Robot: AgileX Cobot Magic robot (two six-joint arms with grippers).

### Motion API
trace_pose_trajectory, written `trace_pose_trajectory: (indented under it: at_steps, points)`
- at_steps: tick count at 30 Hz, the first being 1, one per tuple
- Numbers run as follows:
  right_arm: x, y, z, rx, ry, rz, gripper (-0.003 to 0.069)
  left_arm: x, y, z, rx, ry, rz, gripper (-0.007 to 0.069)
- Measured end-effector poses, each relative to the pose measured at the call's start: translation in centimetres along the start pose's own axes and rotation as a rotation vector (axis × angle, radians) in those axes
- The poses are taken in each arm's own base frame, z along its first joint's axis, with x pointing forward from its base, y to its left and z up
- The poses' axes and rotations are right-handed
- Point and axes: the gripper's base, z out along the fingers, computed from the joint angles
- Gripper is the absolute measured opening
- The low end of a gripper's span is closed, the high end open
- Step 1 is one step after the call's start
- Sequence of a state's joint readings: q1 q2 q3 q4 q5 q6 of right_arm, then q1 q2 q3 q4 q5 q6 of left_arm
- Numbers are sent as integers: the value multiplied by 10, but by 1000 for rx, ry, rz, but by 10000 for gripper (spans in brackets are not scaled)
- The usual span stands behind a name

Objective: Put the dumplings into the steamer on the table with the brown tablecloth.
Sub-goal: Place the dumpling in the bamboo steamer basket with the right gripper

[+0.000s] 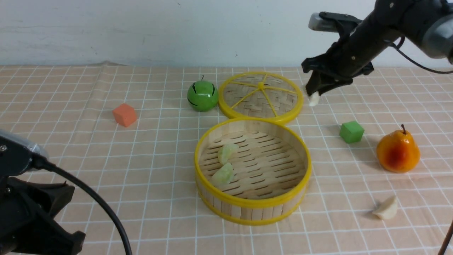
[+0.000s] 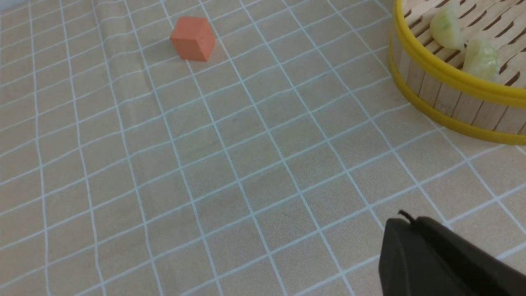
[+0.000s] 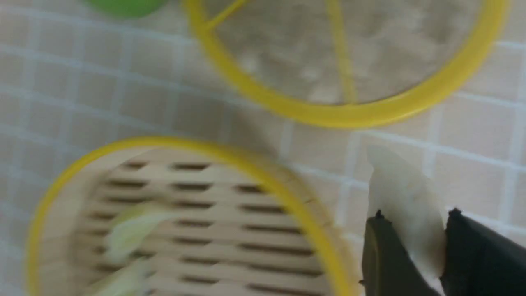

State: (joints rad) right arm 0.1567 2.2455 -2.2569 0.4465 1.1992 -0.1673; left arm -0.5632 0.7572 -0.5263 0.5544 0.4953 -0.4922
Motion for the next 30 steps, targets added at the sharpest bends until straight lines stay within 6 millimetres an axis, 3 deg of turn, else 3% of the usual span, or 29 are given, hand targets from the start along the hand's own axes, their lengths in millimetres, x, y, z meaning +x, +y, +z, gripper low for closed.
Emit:
trace_pose_trajectory:
  at_steps: [3,4,5,7,12,13,14,17,18,20,21,22,25,27,28,30]
  points:
    - [11,41,12,-124,58,-76,188,0,0,-2,2,-7,-6,-13]
    - [11,41,12,-124,59,-76,188,0,0,-2,2,-8,-6,-13]
    - [22,61,28,-143,119,-118,188,-1,1,-6,6,-23,-19,-13]
    - [37,74,52,-118,195,-161,185,-1,3,-13,8,-55,-31,-13]
    - [50,69,88,-26,239,-178,166,-2,6,-25,8,-112,-47,-13]
    - [50,65,97,-10,231,-158,95,-3,7,-29,9,-133,-51,-13]
    - [51,63,100,-4,228,-152,76,-3,7,-31,10,-141,-53,-13]
    - [51,60,103,11,230,-122,95,-3,8,-32,10,-148,-55,-13]
    - [51,59,103,21,233,-101,150,-3,8,-33,10,-150,-56,-13]
    - [52,59,103,28,236,-87,190,-3,8,-33,10,-150,-57,-13]
    - [52,59,102,34,245,-73,267,-3,8,-33,10,-150,-57,-11]
    - [52,59,100,37,249,-71,298,-3,8,-33,10,-150,-57,-11]
    - [52,63,84,58,267,-91,372,-2,8,-33,9,-146,-58,-10]
    - [46,69,56,98,240,-129,383,-1,8,-33,6,-138,-63,-7]
    - [46,68,56,103,242,-132,383,-1,8,-33,6,-138,-64,-6]
    - [36,80,7,155,150,-177,375,1,9,-35,8,-121,-86,-5]
